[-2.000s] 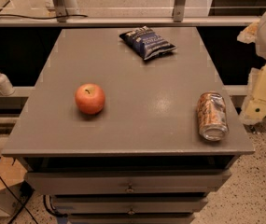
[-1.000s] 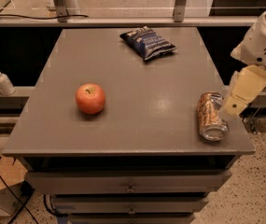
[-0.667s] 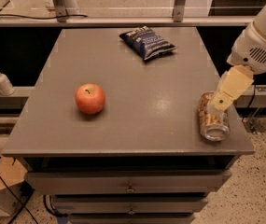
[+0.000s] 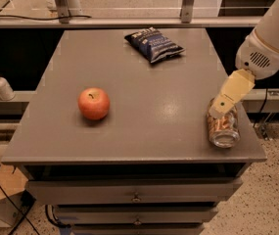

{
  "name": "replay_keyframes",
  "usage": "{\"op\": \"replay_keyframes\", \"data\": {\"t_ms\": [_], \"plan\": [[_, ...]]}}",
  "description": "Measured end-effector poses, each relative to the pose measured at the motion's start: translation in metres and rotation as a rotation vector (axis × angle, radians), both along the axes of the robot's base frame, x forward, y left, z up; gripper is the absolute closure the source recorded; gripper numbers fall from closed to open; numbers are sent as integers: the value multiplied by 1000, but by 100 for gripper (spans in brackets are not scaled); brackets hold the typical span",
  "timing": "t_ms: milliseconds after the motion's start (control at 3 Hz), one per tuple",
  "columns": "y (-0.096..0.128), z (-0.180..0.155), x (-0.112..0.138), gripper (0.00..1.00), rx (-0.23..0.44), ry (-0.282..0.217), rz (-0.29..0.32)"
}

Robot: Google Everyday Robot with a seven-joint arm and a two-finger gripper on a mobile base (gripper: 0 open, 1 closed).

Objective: Place orange can upright

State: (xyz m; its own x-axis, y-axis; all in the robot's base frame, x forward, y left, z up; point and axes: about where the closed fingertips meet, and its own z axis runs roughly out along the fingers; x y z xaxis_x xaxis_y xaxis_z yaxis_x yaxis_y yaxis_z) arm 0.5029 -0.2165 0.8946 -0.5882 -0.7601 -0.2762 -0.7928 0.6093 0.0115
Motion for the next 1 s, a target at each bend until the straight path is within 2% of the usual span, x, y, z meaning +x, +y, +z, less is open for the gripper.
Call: {"op": "replay_keyframes", "data": {"t_ms": [333,1000], "plan": [[-4,-16,2,0,-36,42,-39],[-16,-75,0,0,-149,193,-200]]}}
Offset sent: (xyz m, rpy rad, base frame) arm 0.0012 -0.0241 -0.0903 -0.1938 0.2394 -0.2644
